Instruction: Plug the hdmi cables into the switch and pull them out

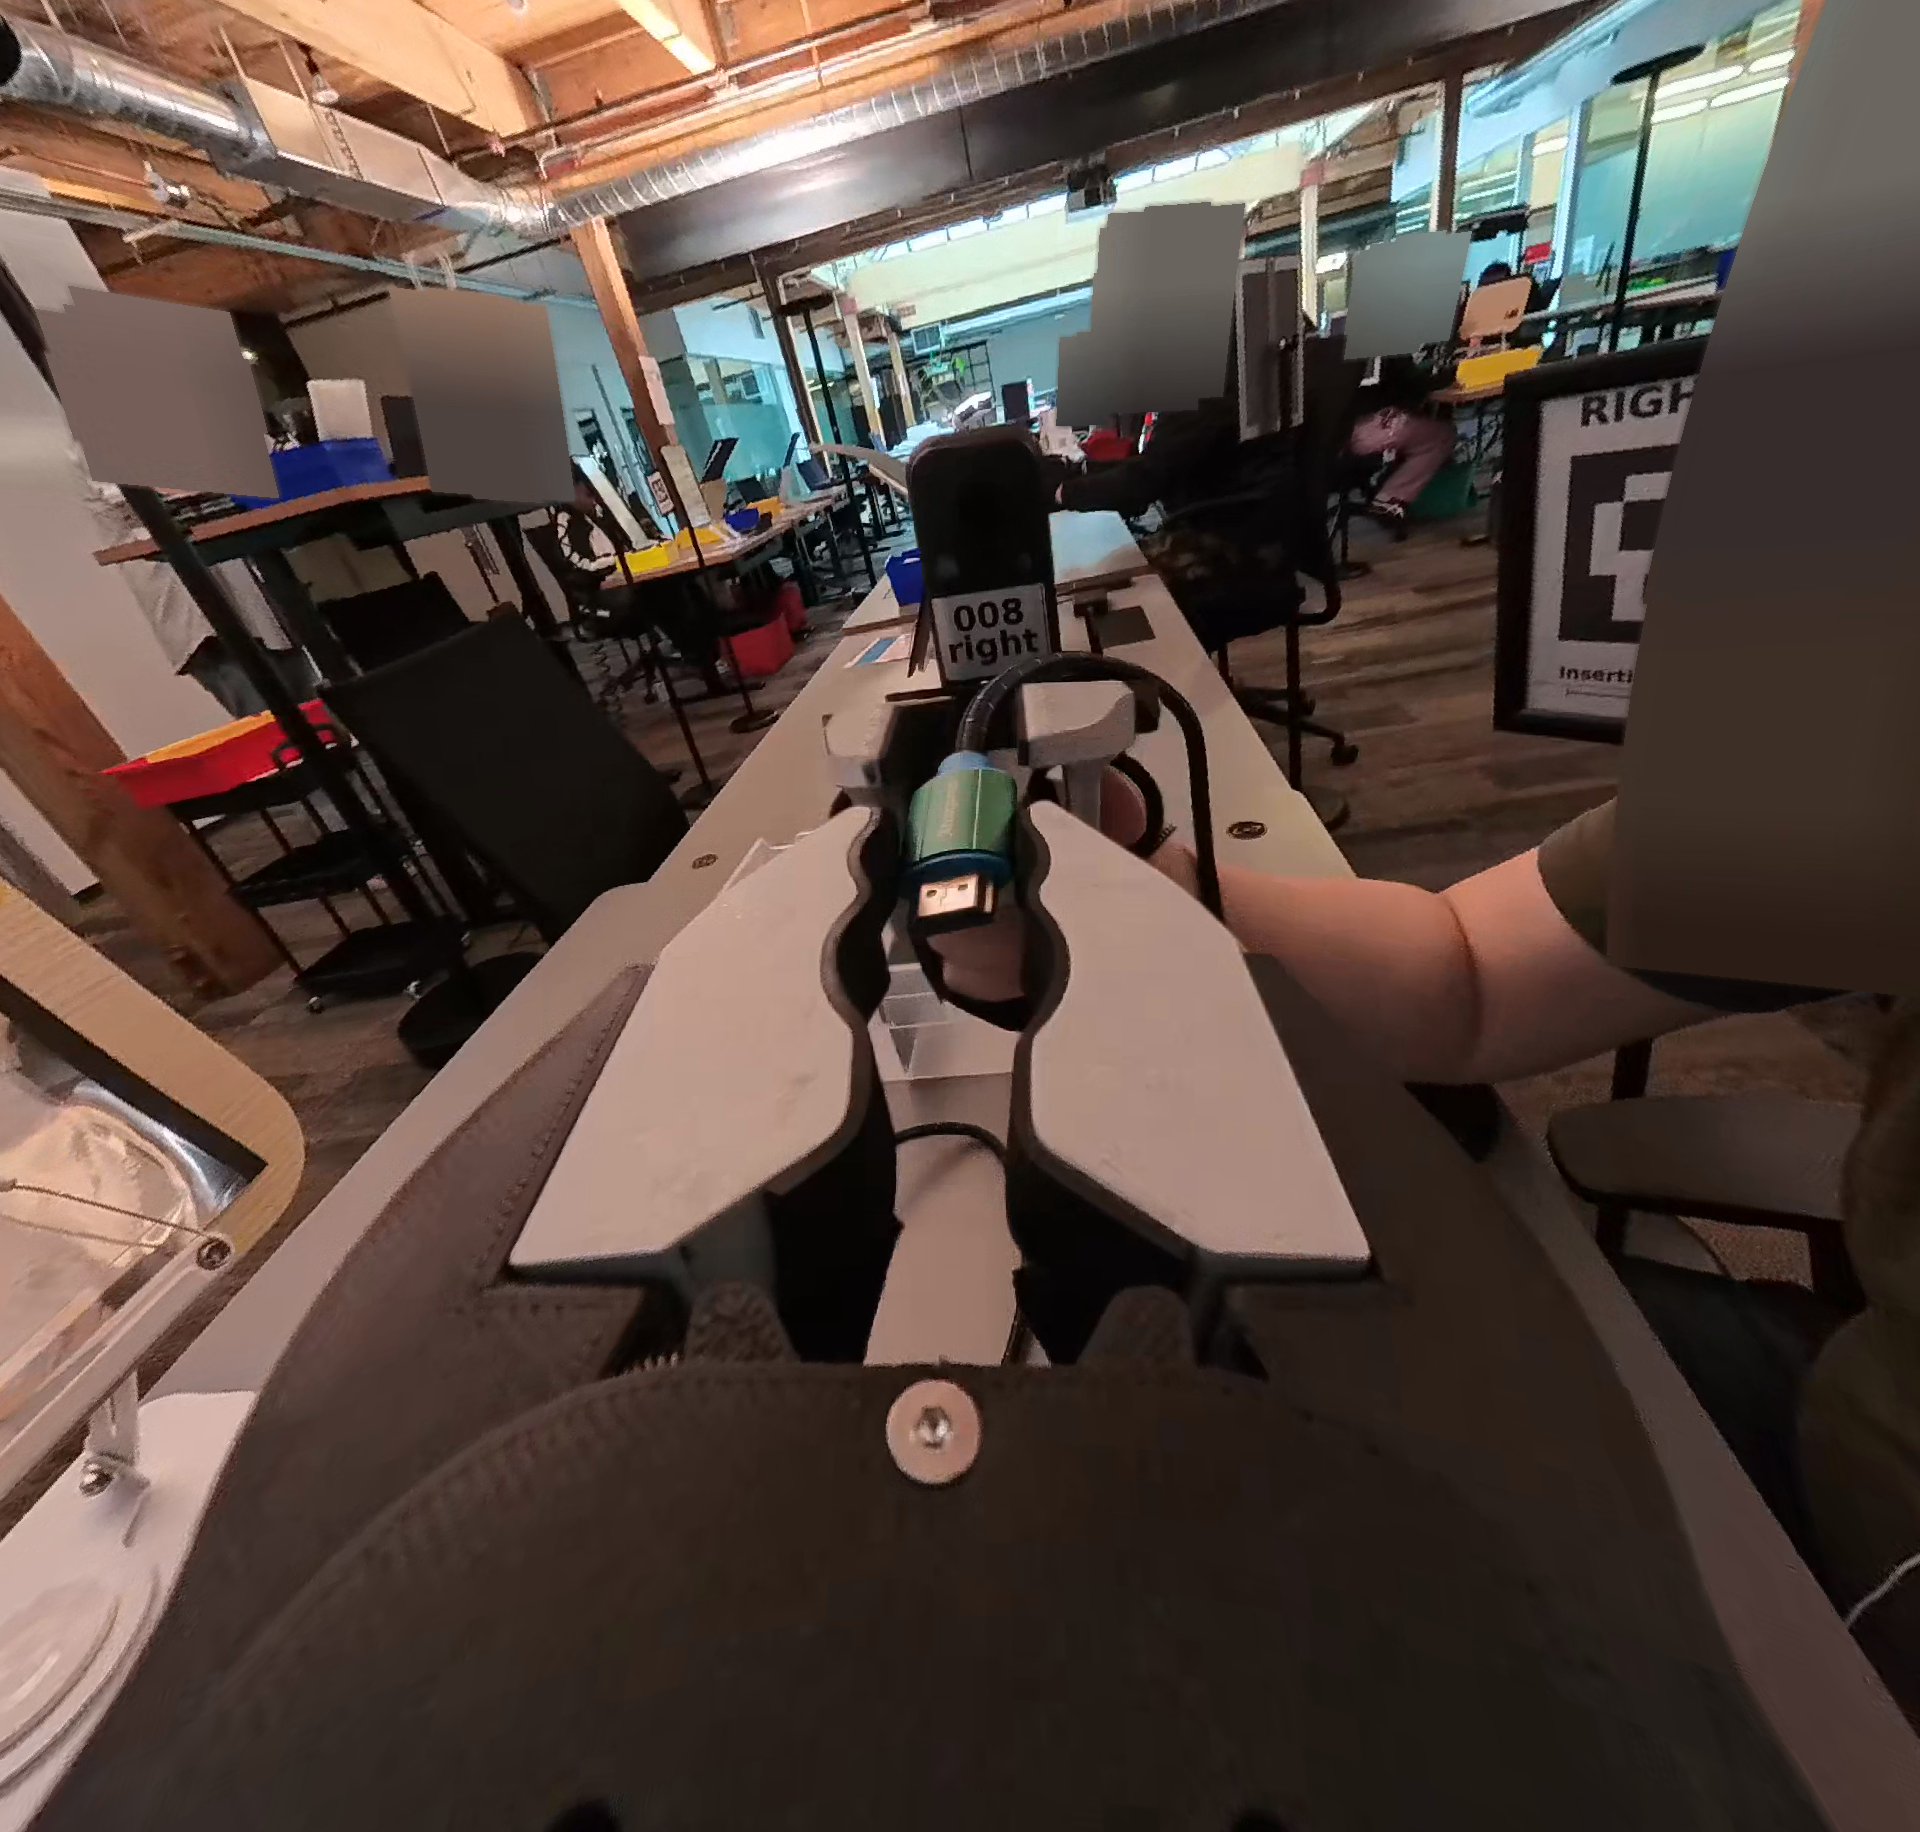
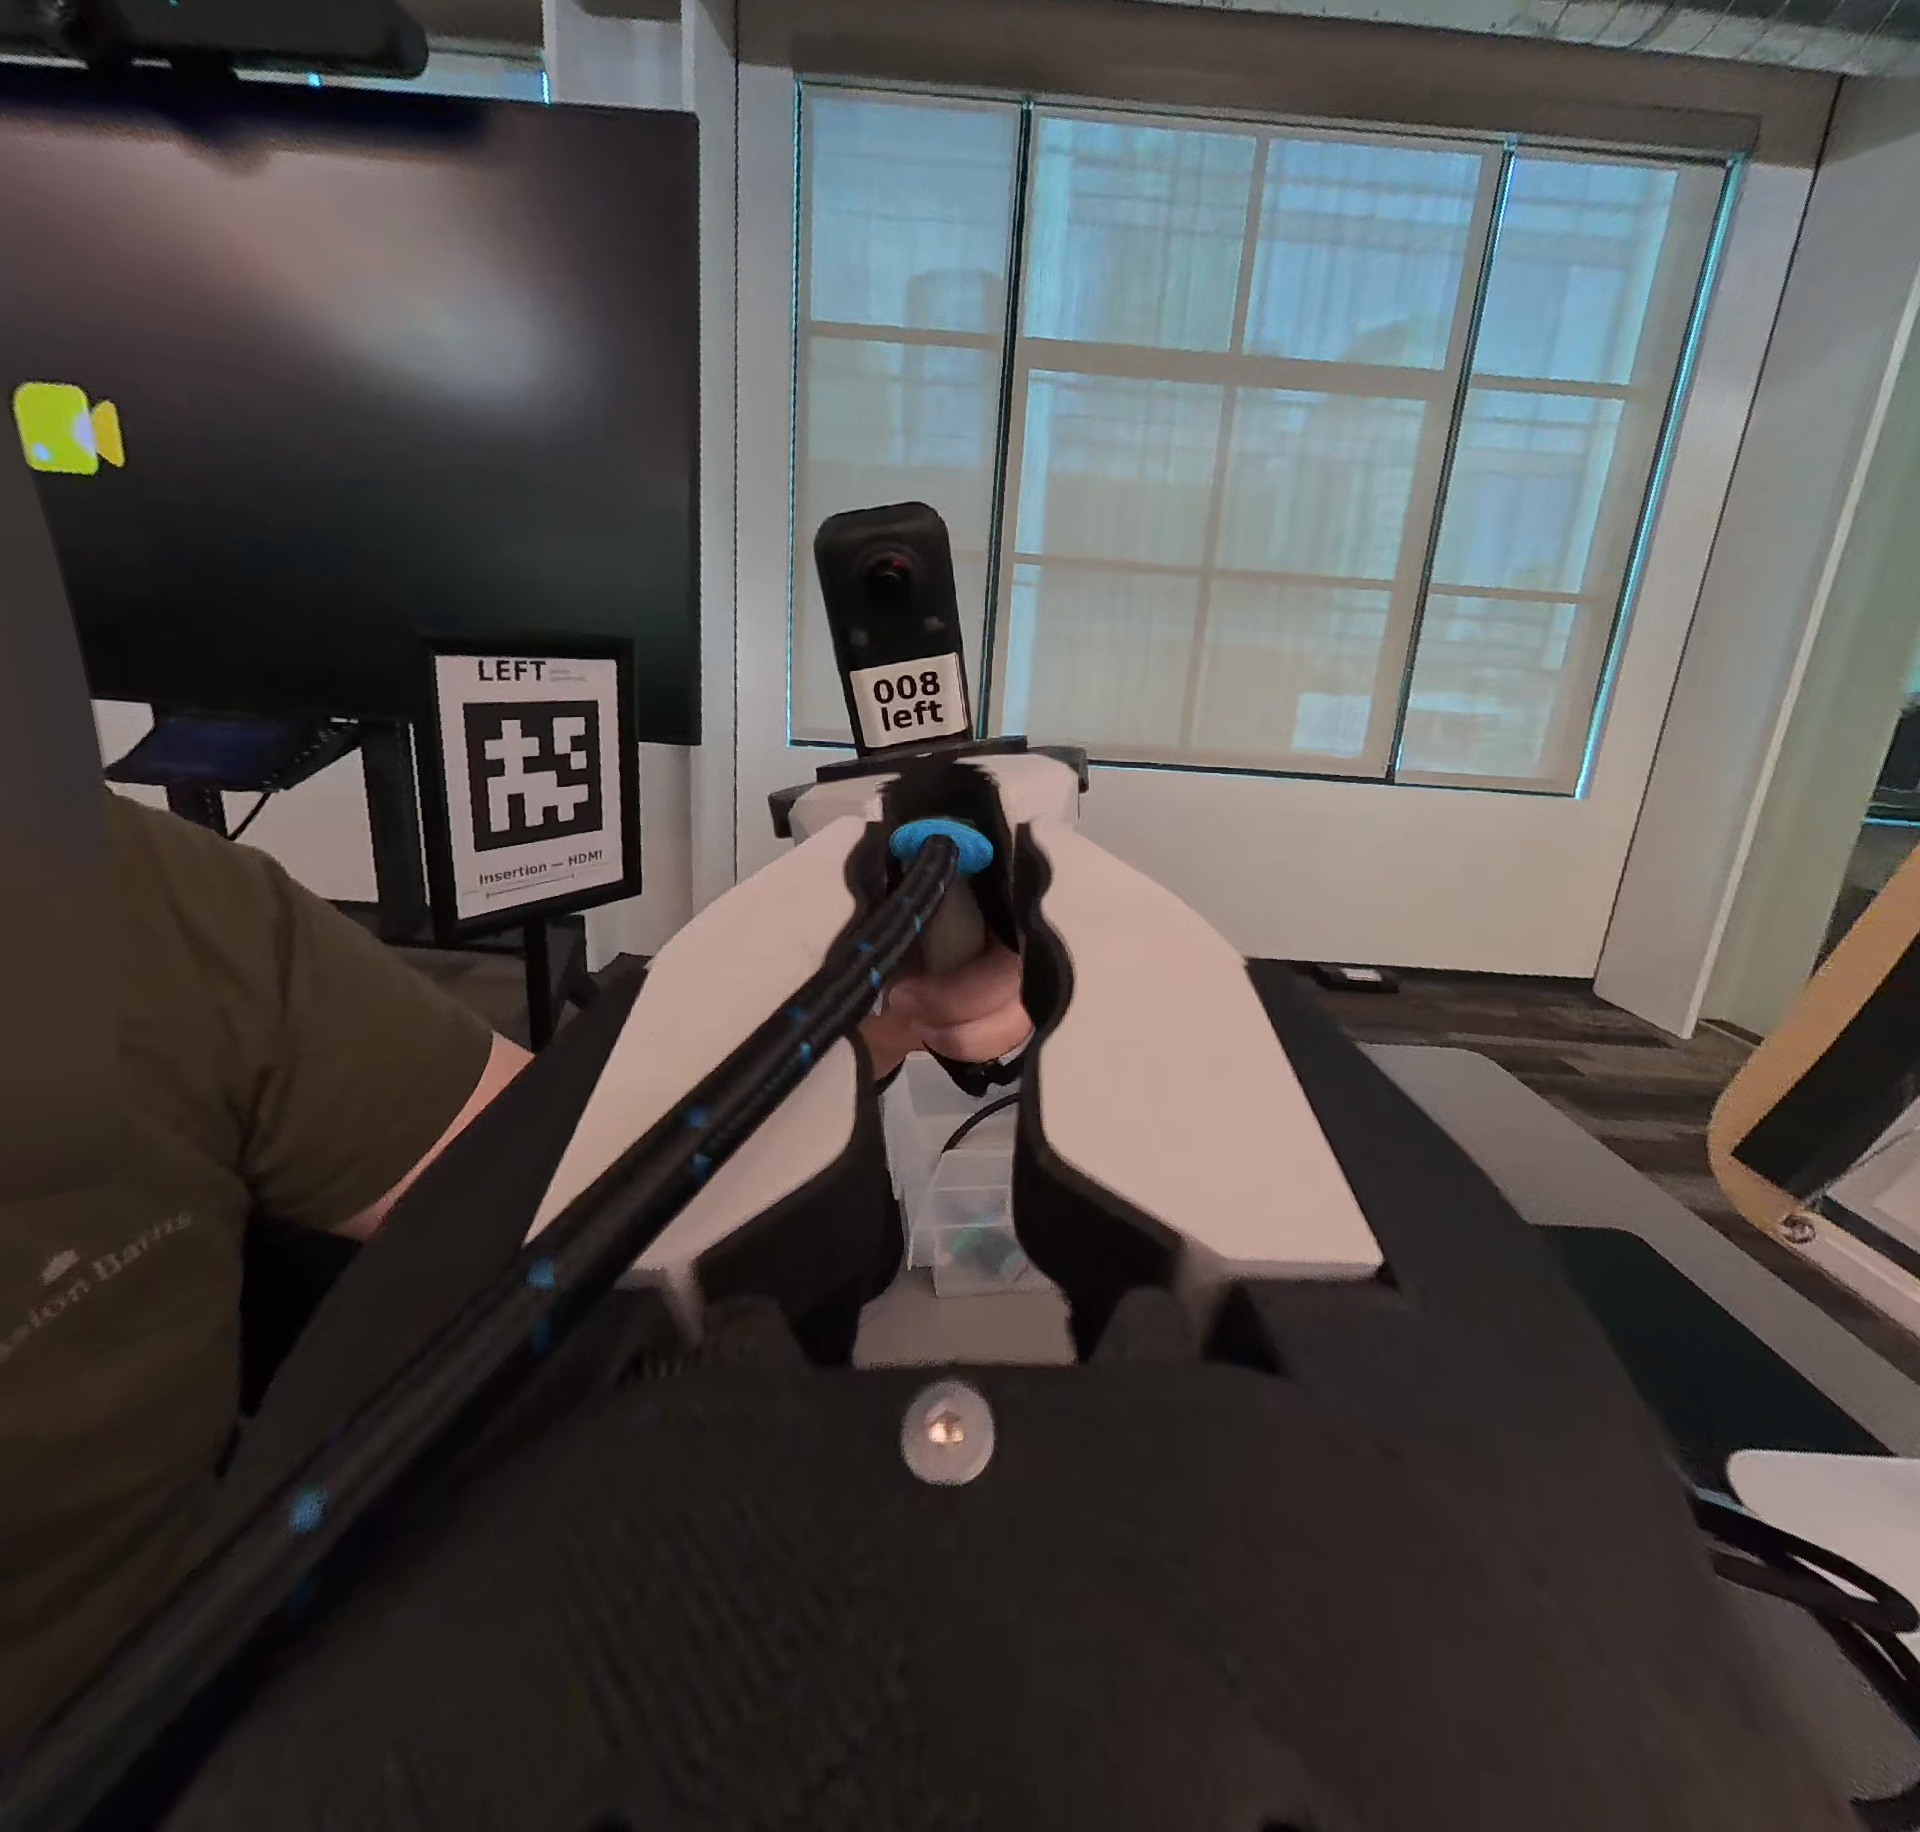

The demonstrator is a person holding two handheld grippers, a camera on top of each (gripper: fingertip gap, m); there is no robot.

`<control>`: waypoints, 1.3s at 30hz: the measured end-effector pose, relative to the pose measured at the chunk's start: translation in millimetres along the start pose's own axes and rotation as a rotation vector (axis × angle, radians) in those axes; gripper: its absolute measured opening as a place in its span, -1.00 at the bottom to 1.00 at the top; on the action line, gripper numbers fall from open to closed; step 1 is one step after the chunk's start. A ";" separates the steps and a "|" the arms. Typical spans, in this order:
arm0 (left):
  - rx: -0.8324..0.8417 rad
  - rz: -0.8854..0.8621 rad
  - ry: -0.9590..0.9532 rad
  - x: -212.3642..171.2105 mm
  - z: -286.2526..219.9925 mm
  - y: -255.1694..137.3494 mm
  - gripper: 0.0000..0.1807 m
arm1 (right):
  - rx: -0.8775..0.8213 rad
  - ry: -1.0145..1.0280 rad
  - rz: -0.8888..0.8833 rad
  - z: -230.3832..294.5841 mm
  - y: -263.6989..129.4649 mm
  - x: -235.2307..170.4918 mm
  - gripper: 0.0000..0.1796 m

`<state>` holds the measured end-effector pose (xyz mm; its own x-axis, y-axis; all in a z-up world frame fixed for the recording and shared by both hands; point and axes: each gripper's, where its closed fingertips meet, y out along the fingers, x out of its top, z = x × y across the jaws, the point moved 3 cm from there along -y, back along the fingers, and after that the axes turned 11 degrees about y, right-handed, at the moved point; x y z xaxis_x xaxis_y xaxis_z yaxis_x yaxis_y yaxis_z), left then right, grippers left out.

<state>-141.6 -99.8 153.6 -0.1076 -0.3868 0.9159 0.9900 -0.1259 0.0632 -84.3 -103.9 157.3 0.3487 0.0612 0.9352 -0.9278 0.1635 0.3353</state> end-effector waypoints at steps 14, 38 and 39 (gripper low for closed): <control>0.009 0.063 -0.004 -10.5 4.1 0.6 -0.77 | -0.023 0.034 0.067 -7.5 -1.5 -7.8 -0.87; 0.184 0.362 0.067 -76.8 40.4 -10.6 -0.34 | -0.273 -0.235 0.251 -15.4 -50.2 19.0 -0.87; 0.200 0.406 0.062 -90.2 46.0 -11.8 -0.30 | -0.287 -0.252 0.246 -12.9 -56.0 25.0 -0.87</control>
<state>-139.3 -21.5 88.5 0.2940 -0.4231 0.8571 0.9505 0.2236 -0.2156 -22.0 -98.9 160.4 0.0461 -0.1031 0.9936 -0.8923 0.4429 0.0873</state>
